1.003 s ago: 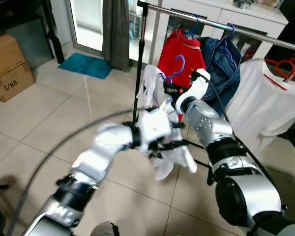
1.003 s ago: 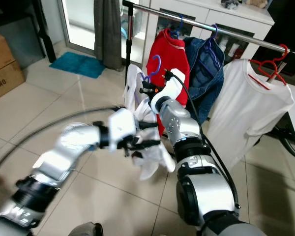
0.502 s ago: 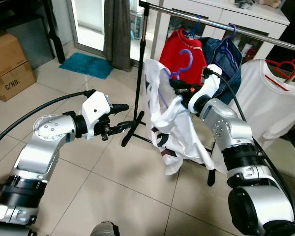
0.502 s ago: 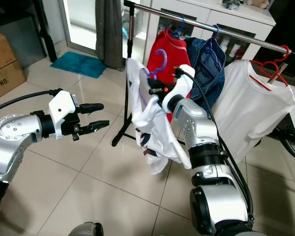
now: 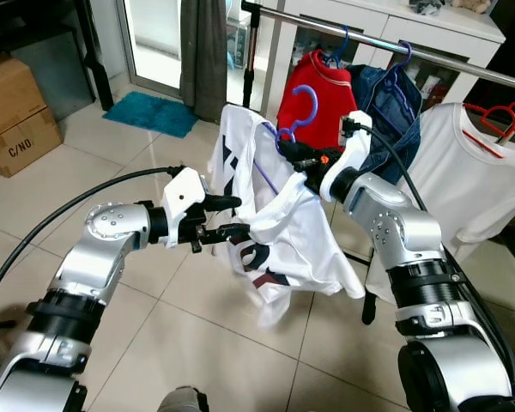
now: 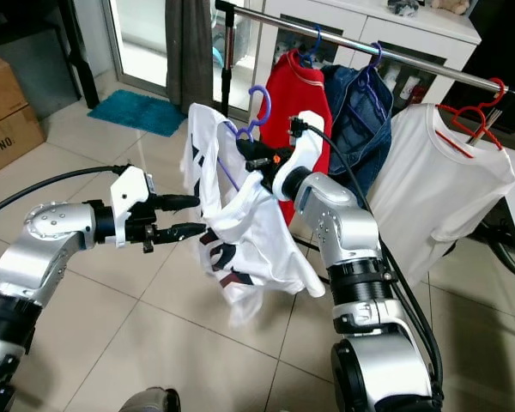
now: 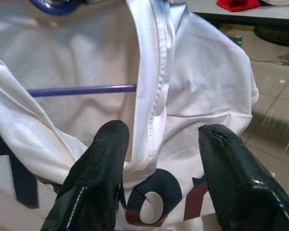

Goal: Hang hanger

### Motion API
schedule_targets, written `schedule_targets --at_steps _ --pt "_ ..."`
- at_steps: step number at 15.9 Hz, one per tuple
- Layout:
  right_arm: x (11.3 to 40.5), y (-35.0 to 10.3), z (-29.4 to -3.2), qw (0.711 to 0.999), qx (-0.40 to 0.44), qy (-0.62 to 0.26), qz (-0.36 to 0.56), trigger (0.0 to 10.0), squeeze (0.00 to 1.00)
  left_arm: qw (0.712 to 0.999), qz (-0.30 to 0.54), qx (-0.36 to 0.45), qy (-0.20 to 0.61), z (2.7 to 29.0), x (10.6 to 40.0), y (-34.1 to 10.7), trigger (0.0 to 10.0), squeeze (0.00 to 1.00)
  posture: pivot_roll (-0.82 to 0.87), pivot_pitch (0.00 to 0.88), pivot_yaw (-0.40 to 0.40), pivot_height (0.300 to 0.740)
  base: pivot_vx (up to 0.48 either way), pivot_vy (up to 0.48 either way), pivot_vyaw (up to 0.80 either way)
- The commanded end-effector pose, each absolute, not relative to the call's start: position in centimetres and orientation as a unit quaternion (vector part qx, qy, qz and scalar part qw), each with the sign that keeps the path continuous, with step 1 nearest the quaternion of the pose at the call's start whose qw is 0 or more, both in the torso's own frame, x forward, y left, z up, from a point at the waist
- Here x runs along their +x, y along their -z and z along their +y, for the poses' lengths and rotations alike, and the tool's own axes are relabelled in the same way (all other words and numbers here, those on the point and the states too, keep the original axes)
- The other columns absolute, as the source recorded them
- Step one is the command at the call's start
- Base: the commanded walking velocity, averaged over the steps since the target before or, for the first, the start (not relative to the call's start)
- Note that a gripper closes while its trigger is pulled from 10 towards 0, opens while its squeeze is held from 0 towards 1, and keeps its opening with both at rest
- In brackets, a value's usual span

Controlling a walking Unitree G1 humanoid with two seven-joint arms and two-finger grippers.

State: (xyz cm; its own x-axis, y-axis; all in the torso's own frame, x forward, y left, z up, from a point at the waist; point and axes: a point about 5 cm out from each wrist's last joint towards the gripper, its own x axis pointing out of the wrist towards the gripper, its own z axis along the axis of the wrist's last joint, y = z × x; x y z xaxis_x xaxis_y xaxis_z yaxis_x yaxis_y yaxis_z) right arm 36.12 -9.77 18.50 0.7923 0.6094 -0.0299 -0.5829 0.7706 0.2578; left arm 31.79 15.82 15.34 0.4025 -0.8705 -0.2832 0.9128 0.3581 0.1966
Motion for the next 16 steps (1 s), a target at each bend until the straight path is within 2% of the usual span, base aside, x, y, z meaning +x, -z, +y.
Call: schedule_targets --at_steps 1,2,3,16 --pt "35.8 -19.2 -10.0 0.937 0.12 -0.326 0.043 10.0 0.0 0.809 0.061 0.167 0.561 15.2 32.1 -15.6 10.0 0.0 0.02 0.0 -0.088 0.74 0.0 0.0 0.0" --pt "35.7 -19.3 -10.0 0.936 0.119 -0.328 0.043 10.0 0.0 0.807 0.061 0.166 0.563 15.1 32.2 -15.5 2.4 0.0 0.02 0.0 -0.088 0.74 0.0 0.0 0.0" --pt "35.6 -19.3 -9.9 0.935 0.118 -0.332 0.043 10.0 0.0 0.806 0.059 0.161 0.567 14.9 32.4 -15.5 0.0 0.0 0.02 0.0 -0.088 0.74 0.0 0.0 0.0" --pt "34.8 -19.9 -9.7 0.932 0.105 -0.344 0.049 10.0 0.0 0.786 0.071 0.128 0.601 13.7 33.3 -13.8 0.0 0.0 -0.01 0.0 -0.079 0.74 0.0 0.0 0.0"
